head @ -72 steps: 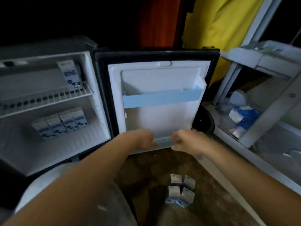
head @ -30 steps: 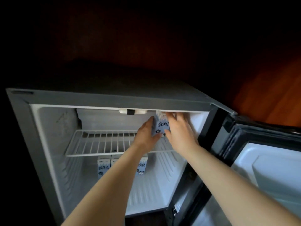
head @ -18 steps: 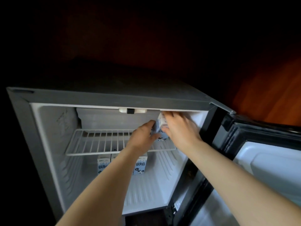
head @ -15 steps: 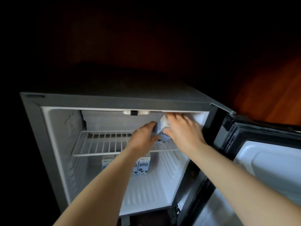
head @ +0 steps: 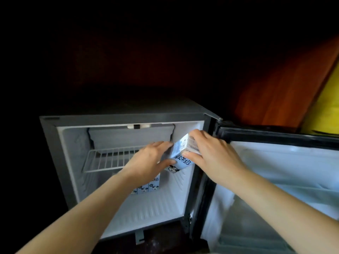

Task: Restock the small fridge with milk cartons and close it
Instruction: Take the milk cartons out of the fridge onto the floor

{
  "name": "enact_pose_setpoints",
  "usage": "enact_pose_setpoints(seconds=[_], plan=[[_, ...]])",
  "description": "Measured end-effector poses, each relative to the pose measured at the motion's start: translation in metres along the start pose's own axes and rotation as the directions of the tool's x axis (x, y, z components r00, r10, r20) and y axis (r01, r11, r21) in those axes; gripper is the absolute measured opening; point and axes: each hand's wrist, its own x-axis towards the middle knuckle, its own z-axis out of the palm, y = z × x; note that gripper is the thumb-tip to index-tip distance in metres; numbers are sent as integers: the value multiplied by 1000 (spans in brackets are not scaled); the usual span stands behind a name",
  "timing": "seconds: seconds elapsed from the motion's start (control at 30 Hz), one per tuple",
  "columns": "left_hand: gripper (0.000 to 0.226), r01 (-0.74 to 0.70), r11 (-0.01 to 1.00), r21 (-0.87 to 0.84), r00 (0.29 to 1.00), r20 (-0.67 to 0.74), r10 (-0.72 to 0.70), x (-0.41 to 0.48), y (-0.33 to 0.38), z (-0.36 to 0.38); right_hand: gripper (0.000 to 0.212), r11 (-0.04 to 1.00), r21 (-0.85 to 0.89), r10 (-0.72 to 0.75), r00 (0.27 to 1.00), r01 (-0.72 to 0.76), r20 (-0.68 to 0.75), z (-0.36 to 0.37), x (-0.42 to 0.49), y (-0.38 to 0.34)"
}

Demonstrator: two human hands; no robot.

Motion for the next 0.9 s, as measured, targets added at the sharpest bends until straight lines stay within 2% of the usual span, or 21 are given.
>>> enact_pose_setpoints(seconds=[0.13, 0.27, 0.53, 0.63, 0.77, 0.9], plan=[[45, -69, 995, 77, 993, 99, 62, -11, 41, -18, 29, 989, 145, 27, 999, -24, -19, -30, -39, 12], [32, -147, 987, 73, 976, 172, 132, -19, 80, -26, 23, 968, 243, 79, 996, -68, -36, -52, -76, 28], [25, -262, 965, 13, 921, 304, 246, -30, 160, -7, 29, 953, 259, 181, 981, -157, -71, -84, -153, 56], [22, -276, 959, -60, 880, 386, 277, -30, 184, 16, 33, 949, 227, 231, 972, -217, -36, -90, -184, 69], [25, -258, 952, -167, 836, 455, 307, -36, 213, 63, 29, 921, 225, 306, 949, -316, 81, -87, -225, 89], [31, -180, 940, -289, 813, 494, 308, -50, 234, 119, 24, 869, 222, 414, 895, -443, 167, -65, -266, 108]])
